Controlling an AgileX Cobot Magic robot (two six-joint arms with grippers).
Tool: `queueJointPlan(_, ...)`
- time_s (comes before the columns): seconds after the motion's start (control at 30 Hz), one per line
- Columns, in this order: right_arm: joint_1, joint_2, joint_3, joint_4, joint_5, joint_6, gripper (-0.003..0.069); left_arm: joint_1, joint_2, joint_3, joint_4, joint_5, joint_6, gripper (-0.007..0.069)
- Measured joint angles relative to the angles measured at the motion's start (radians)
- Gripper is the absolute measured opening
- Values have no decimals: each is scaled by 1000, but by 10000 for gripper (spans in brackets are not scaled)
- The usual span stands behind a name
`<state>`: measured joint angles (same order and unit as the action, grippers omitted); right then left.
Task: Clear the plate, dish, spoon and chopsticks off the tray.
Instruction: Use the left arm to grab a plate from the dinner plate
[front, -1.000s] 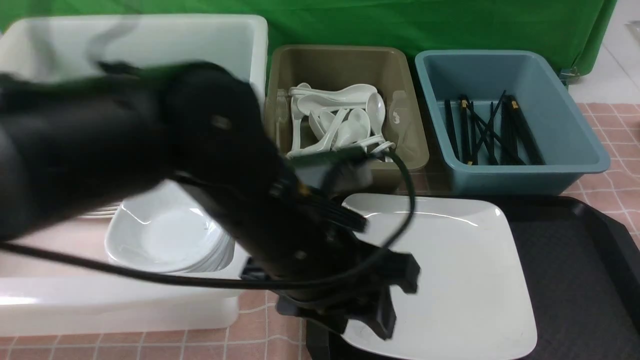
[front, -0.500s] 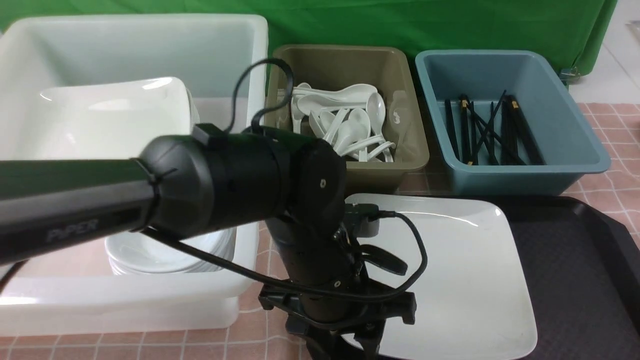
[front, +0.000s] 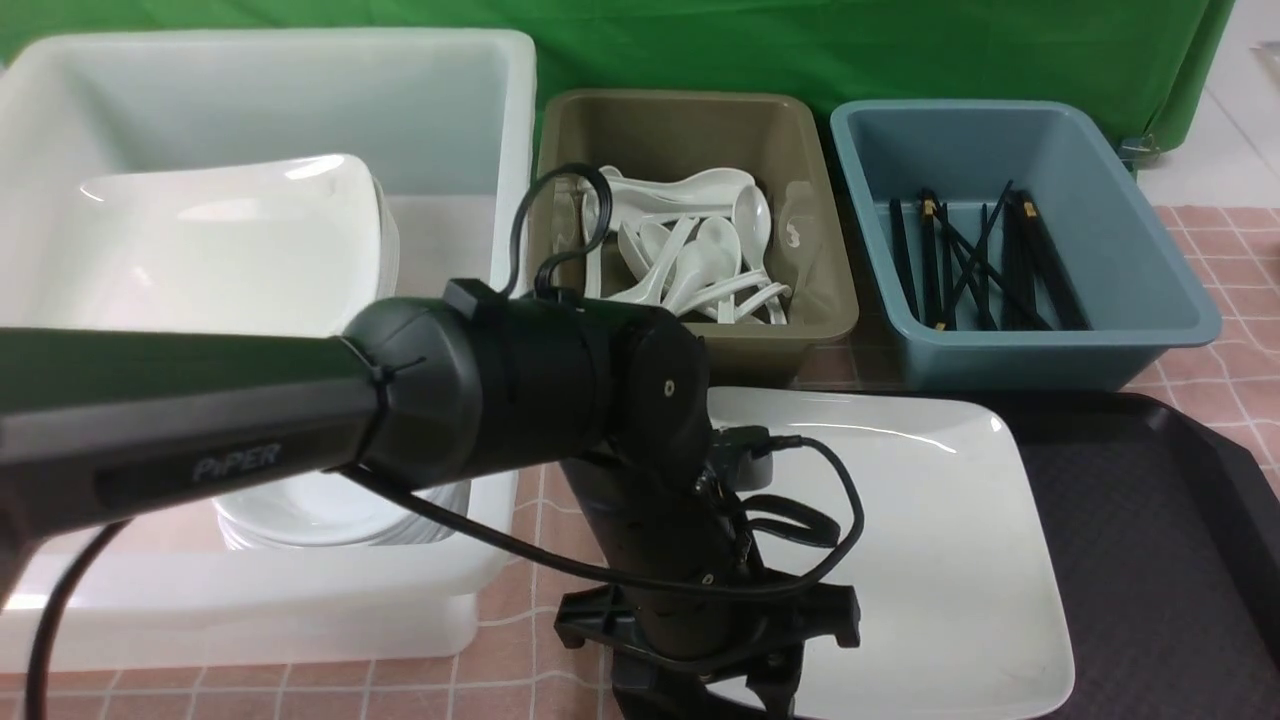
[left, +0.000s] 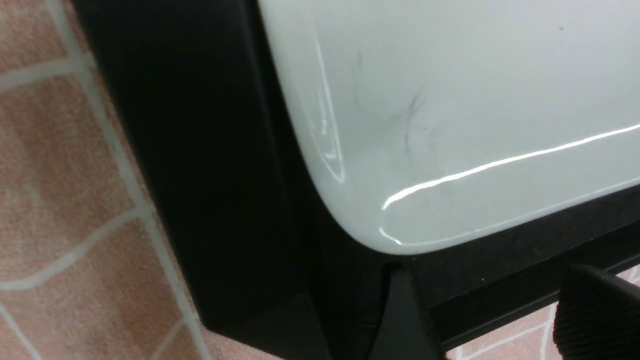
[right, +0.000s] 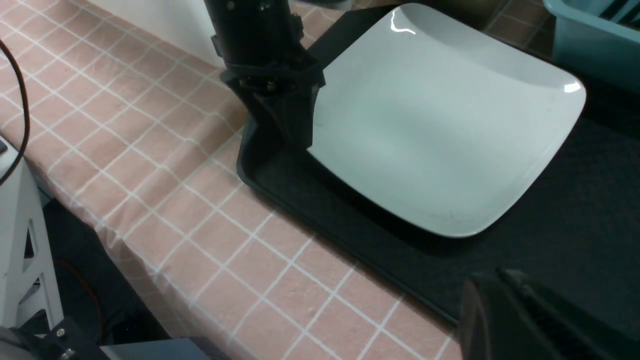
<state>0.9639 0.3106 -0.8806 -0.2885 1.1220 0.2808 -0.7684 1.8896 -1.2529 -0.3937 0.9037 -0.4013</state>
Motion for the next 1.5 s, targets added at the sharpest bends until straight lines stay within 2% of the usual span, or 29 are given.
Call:
queueJointPlan(0.27,0,0,0,0,-1,0,48,0,52,0,-10,-33,0,378)
queueJointPlan(0.47,0,0,0,0,-7,0,50,0,63,0,-58,-123,8,378)
queueJointPlan(0.63,0,0,0,-1,-7,0,54,0,66,-1,-226,-155,163,378)
queueJointPlan(0.7,0,0,0,-1,-7,0,59,0,66,-21,-281,-122,222,378)
queueJointPlan(0.8,0,0,0,-1,-7,0,62,0,61,-60,-287,-38,245,378)
queueJointPlan(0.97,0,0,0,-1,-7,0,69,0,37,-171,-187,143,226,378)
queueJointPlan(1.2,0,0,0,-1,-7,0,78,1,26,-184,184,211,3,378)
queueJointPlan(1.3,0,0,0,-1,-7,0,80,2,45,-171,207,144,-21,378)
queueJointPlan(1.5,0,0,0,-1,-7,0,87,2,108,-165,166,14,-21,378)
